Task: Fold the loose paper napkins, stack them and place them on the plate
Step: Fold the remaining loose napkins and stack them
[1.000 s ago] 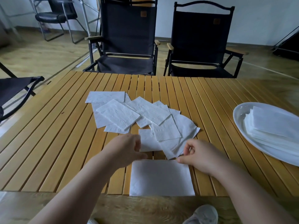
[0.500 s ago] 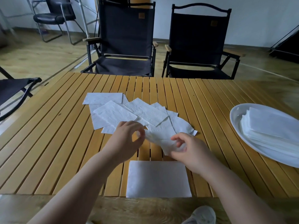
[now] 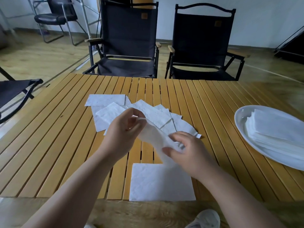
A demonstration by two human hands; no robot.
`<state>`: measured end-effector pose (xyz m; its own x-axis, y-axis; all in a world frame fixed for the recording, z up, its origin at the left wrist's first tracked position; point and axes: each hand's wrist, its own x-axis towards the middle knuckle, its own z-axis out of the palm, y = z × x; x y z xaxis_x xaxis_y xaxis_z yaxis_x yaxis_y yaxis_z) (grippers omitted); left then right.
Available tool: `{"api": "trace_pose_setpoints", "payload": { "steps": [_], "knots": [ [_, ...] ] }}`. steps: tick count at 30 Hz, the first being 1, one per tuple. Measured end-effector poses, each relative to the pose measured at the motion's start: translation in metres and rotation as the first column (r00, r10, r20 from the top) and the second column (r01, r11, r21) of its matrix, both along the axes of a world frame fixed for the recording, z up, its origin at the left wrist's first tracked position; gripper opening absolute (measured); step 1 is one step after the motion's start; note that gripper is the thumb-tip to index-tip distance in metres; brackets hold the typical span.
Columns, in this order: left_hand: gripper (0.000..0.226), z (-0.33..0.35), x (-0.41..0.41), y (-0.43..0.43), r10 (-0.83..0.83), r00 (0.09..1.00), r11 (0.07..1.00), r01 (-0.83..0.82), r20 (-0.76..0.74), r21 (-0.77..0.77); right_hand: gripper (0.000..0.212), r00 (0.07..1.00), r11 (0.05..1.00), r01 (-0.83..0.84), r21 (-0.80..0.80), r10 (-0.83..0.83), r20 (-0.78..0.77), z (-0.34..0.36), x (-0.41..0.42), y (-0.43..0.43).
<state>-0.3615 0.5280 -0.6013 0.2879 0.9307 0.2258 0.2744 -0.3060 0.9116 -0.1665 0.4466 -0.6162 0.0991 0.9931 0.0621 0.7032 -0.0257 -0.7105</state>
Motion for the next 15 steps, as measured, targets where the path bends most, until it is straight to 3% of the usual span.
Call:
{"api": "trace_pose_setpoints", "payload": {
  "steps": [1, 4, 7, 10, 13, 15],
  "knots": [
    [0.008, 0.001, -0.001, 0.0, 0.019, 1.0, 1.0, -0.019, -0.004, -0.011, 0.014, 1.0, 1.0, 0.018, 0.012, -0.017, -0.016, 0.0, 0.001, 0.001],
    [0.006, 0.002, -0.007, 0.002, 0.038, 0.999, 0.997, -0.04, -0.036, -0.061, 0.03, 0.992, 0.998, 0.048, 0.045, -0.043, -0.116, 0.003, 0.009, 0.0],
    [0.02, 0.005, -0.014, 0.005, -0.028, 0.991, 0.991, 0.01, -0.131, -0.136, 0.035, 0.982, 0.997, 0.07, 0.035, -0.063, -0.175, 0.009, 0.022, -0.002],
    [0.032, 0.007, -0.019, 0.006, -0.128, 0.973, 0.972, 0.084, -0.194, -0.221, 0.049, 0.972, 0.992, 0.065, -0.112, -0.089, -0.216, 0.012, 0.034, -0.003],
    [0.032, 0.006, -0.02, 0.004, -0.205, 0.946, 0.941, 0.119, -0.253, -0.316, 0.024, 0.963, 0.955, 0.036, -0.295, -0.113, -0.247, 0.013, 0.044, -0.006],
    [0.025, 0.006, -0.021, 0.002, -0.264, 0.921, 0.917, 0.148, -0.285, -0.371, 0.019, 0.975, 0.909, 0.009, -0.417, -0.101, -0.199, 0.016, 0.047, -0.009]
  ]
}}
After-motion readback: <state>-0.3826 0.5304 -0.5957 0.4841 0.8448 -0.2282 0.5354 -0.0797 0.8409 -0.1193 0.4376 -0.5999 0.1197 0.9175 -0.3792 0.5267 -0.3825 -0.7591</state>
